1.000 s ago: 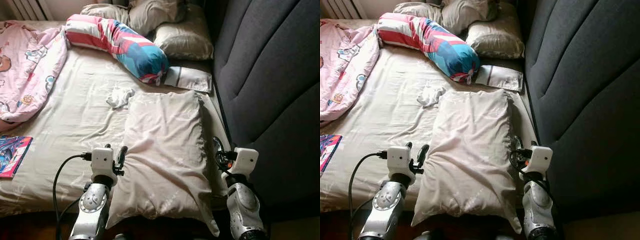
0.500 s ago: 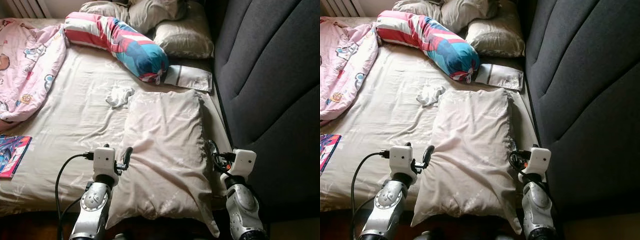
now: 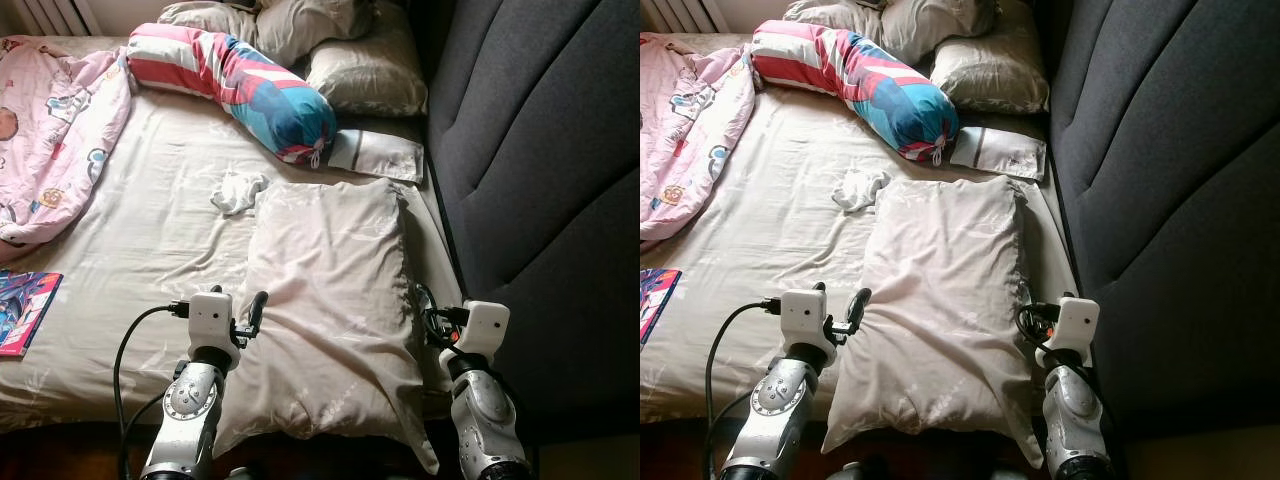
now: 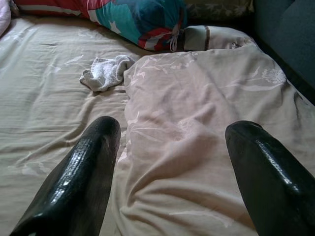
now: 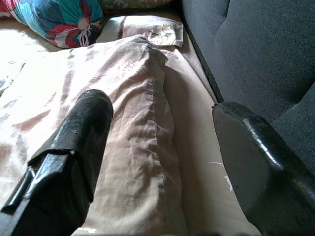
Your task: Clean up the room
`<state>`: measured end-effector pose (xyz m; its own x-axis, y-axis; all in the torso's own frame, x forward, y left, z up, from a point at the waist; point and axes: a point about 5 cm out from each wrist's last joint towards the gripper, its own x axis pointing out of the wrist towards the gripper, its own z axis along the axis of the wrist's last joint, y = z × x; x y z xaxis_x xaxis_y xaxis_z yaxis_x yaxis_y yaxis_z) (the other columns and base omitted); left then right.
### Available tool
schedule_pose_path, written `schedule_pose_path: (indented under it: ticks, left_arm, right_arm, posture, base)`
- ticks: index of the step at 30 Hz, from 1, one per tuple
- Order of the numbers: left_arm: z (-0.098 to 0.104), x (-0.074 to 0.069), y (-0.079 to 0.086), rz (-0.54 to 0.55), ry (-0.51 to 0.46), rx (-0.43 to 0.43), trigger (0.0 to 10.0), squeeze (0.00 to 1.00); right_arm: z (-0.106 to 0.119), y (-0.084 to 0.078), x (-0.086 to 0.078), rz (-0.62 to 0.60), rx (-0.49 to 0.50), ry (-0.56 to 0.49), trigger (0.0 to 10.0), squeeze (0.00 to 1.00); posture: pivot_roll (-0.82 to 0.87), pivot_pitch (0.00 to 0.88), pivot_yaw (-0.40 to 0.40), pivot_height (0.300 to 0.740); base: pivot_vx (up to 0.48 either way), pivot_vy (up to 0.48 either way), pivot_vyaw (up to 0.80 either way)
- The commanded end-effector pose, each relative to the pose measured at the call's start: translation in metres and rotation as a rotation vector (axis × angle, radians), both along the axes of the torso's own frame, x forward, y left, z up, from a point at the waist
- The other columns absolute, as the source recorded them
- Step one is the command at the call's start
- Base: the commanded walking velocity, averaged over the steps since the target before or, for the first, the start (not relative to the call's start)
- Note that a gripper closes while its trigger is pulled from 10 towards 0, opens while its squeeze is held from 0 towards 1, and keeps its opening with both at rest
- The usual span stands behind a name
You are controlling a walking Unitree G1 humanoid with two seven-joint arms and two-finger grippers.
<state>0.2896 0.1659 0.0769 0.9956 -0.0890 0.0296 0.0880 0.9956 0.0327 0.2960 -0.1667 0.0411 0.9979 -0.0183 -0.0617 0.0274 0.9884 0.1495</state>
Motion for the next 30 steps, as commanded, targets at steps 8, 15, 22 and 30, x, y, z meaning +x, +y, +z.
schedule_pose_path:
  ticks: [8, 15, 22, 30]
  left_arm:
    - [-0.0043, 0.0, 0.0037, 0.038, 0.013, 0.046, 10.0, 1.0]
    - [-0.0052, -0.0003, 0.0034, 0.045, 0.015, 0.042, 10.0, 1.0]
    - [-0.0054, -0.0004, 0.0021, 0.036, 0.015, 0.031, 10.0, 1.0]
    - [-0.0045, 0.0001, 0.0016, 0.039, 0.012, 0.025, 10.0, 0.0]
  right_arm:
    - [-0.0036, 0.0013, -0.0021, 0.004, 0.015, 0.013, 10.0, 1.0]
    - [-0.003, 0.0023, -0.0033, 0.013, 0.026, -0.001, 10.0, 1.0]
    - [-0.0026, 0.0038, -0.0038, 0.024, 0.032, -0.008, 10.0, 1.0]
    - [-0.0042, 0.0023, -0.003, 0.017, 0.002, 0.014, 10.0, 0.0]
  posture:
    - [-0.08, 0.218, -0.037, 0.74]
    - [-0.08, 0.209, -0.037, 0.74]
    - [-0.08, 0.21, -0.037, 0.74]
    - [-0.08, 0.221, -0.039, 0.74]
  base:
    - [0.0, 0.0, 0.0]
    - [0.0, 0.0, 0.0]
    - [0.0, 0.0, 0.0]
    - [0.0, 0.0, 0.0]
